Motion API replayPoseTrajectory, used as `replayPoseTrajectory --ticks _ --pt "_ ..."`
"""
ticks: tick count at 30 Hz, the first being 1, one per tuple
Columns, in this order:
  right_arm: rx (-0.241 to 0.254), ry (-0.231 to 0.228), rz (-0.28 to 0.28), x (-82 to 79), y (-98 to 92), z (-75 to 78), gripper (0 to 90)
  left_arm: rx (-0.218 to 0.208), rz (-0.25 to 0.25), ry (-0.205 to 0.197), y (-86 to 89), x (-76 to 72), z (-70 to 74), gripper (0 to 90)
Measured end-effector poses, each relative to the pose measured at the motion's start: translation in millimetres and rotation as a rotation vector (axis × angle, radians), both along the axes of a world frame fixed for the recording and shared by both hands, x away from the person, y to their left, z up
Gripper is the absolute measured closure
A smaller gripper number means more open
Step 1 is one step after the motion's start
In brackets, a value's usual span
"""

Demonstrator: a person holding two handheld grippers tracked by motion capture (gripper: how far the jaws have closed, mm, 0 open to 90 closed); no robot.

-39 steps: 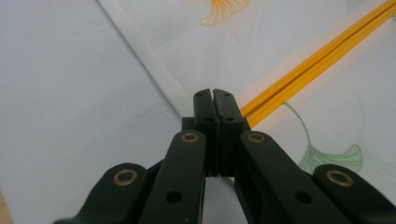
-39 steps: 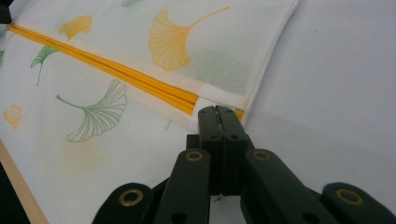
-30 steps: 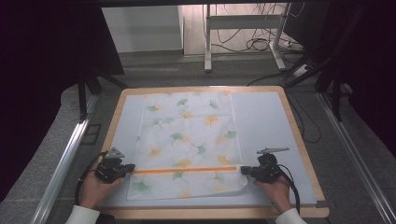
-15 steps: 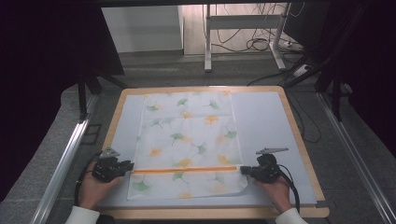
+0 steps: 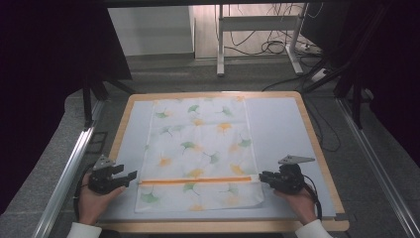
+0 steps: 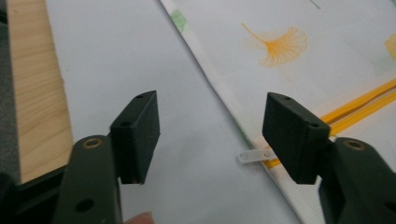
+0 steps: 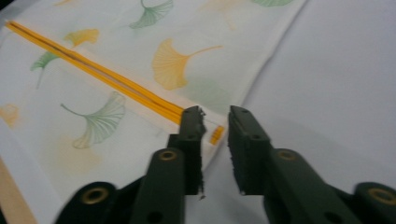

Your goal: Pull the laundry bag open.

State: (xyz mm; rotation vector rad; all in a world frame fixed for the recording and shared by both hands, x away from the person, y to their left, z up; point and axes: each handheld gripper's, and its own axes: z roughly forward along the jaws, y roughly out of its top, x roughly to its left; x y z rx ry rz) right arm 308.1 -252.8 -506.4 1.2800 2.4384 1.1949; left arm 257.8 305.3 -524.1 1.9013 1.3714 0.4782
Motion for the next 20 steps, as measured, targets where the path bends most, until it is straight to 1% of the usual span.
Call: replayPoseTrajectory --ticks 2,4,5,9,10,14,17,20 --pt "-0.011 -0.022 0.002 -0.2 -5.7 2.4 63.4 0.005 0.003 -0.024 1.0 -2.8 1.2 32.1" --pt "0.003 -0.03 -0.003 0.4 -14.8 3.7 56.4 0.0 -0.001 -0.039 2.1 -4.9 1.4 30.3" --pt "0.003 -0.03 -0.003 0.4 -14.8 3.7 56.4 -0.004 -0.003 -0.044 2.5 -5.9 1.3 30.3" --pt "0.029 -0.048 -0.032 0.9 -30.4 5.2 51.2 0.002 -0.002 -0.054 3.1 -8.3 1.1 29.7" --pt "0.037 -0.053 -0.04 1.0 -36.1 4.9 50.4 0.009 -0.003 -0.052 2.6 -8.5 0.9 29.7" --pt "0.039 -0.058 -0.043 0.7 -38.1 3.9 47.5 0.013 -0.008 -0.046 1.3 -7.9 -0.1 29.5" --pt "0.019 -0.075 -0.039 -0.3 -35.0 4.6 43.1 0.016 -0.017 -0.042 0.5 -6.9 -0.8 28.6" --pt "0.009 -0.073 -0.043 0.2 -34.3 4.2 40.9 0.016 -0.02 -0.043 0.4 -7.0 -1.3 28.4"
